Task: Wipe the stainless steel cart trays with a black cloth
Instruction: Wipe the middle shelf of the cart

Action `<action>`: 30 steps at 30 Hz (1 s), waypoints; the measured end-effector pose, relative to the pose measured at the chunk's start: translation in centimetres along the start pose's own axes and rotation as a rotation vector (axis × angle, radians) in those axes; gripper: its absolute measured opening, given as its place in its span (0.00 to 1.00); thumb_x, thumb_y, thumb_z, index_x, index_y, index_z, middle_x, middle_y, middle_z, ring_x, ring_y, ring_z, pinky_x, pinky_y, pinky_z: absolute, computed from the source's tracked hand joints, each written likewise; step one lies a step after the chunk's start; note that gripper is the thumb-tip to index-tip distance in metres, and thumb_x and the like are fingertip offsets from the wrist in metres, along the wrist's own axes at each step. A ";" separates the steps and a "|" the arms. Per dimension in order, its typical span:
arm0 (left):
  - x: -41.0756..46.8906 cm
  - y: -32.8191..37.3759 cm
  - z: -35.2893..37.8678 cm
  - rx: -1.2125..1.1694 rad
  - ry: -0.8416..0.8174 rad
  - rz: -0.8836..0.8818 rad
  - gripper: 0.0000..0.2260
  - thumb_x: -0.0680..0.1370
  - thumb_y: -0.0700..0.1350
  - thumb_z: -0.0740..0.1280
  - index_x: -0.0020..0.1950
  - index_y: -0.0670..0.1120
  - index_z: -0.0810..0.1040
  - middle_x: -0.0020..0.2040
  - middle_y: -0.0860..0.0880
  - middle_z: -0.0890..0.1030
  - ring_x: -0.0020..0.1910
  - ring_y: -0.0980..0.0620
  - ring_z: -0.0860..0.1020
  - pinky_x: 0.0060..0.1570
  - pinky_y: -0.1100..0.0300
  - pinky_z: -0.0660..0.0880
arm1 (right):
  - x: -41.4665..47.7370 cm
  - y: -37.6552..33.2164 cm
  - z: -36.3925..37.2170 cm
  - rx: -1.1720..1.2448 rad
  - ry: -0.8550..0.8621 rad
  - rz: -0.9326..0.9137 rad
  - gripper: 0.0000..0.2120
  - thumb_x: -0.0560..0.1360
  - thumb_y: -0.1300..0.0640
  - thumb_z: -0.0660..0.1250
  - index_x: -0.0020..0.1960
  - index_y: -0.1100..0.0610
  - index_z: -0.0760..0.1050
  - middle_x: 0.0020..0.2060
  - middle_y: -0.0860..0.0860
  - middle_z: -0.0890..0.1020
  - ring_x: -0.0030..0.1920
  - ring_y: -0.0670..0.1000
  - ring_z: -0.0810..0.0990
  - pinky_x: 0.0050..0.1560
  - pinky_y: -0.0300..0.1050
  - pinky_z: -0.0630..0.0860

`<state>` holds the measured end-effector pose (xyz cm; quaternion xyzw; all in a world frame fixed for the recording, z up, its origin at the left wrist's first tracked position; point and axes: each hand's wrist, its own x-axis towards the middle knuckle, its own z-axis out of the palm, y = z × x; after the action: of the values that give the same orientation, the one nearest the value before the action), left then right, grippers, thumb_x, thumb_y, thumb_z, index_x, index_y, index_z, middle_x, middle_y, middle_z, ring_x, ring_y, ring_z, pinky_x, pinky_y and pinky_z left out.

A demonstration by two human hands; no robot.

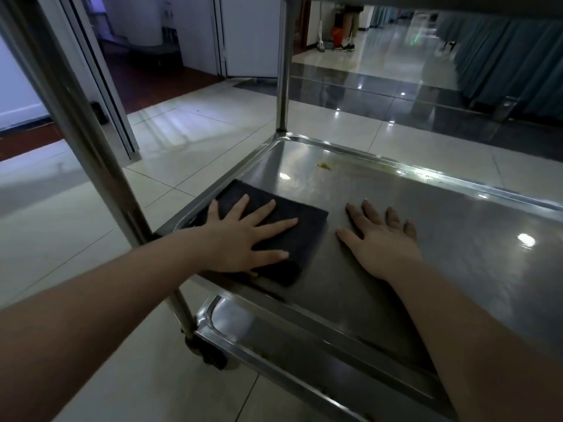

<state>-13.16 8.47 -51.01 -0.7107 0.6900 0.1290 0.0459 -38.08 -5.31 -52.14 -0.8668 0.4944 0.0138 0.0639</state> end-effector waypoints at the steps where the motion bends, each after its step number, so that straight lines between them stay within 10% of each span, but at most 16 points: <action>1: -1.1 -0.3 0.4 -0.017 0.002 0.002 0.33 0.62 0.83 0.38 0.65 0.81 0.32 0.76 0.63 0.33 0.76 0.41 0.33 0.64 0.27 0.30 | 0.0 0.0 0.1 -0.001 -0.006 -0.005 0.32 0.76 0.30 0.40 0.77 0.36 0.40 0.79 0.43 0.42 0.78 0.58 0.40 0.75 0.63 0.39; 16: 16.0 0.6 -5.6 0.012 0.102 -0.190 0.34 0.70 0.78 0.47 0.75 0.73 0.45 0.81 0.57 0.45 0.79 0.40 0.42 0.68 0.27 0.38 | 0.3 0.4 1.0 -0.019 0.047 0.002 0.33 0.74 0.28 0.38 0.76 0.35 0.37 0.79 0.43 0.42 0.78 0.57 0.41 0.74 0.63 0.40; 30: -4.9 -0.6 0.1 -0.033 -0.002 -0.021 0.31 0.67 0.80 0.43 0.67 0.80 0.34 0.74 0.67 0.31 0.75 0.48 0.30 0.70 0.34 0.32 | 0.0 0.9 -1.2 0.017 -0.048 -0.041 0.32 0.77 0.29 0.43 0.78 0.37 0.41 0.79 0.43 0.44 0.79 0.55 0.42 0.74 0.63 0.41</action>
<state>-12.67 13.22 -49.98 -0.7185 0.6802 0.1407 0.0361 -38.89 -5.90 -51.03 -0.8756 0.4749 0.0288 0.0835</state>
